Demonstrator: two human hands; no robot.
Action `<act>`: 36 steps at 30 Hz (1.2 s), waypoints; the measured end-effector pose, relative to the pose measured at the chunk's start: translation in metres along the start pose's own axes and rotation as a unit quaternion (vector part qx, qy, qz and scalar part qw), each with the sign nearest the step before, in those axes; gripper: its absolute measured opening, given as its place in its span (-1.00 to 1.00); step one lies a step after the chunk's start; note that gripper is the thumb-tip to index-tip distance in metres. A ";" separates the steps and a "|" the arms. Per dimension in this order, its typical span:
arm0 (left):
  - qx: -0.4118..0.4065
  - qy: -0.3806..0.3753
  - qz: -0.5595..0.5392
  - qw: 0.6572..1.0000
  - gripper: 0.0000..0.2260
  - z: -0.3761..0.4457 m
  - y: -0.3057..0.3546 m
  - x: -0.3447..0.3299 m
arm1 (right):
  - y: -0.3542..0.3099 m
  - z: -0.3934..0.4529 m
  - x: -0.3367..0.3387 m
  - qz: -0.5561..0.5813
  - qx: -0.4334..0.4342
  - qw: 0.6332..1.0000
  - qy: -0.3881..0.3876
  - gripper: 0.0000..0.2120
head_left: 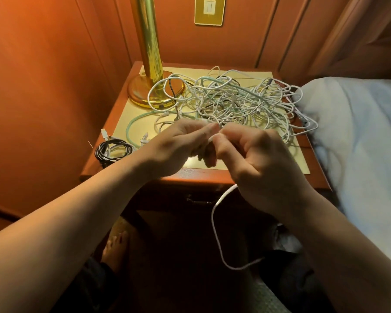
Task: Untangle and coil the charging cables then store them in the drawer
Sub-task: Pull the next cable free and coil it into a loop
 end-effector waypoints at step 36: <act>0.120 0.166 -0.288 0.936 -0.59 0.008 -0.001 0.013 | 0.001 -0.010 -0.025 0.026 -0.128 0.982 -0.135 -0.45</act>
Point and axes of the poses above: each hand's wrist, its own z-axis towards the middle knuckle, its own x-axis out of the back of the hand, y = z × x, the point moved 4 cm from there along z, towards the middle knuckle, and after that the axes turned 7 degrees about y, right-handed, at the moved point
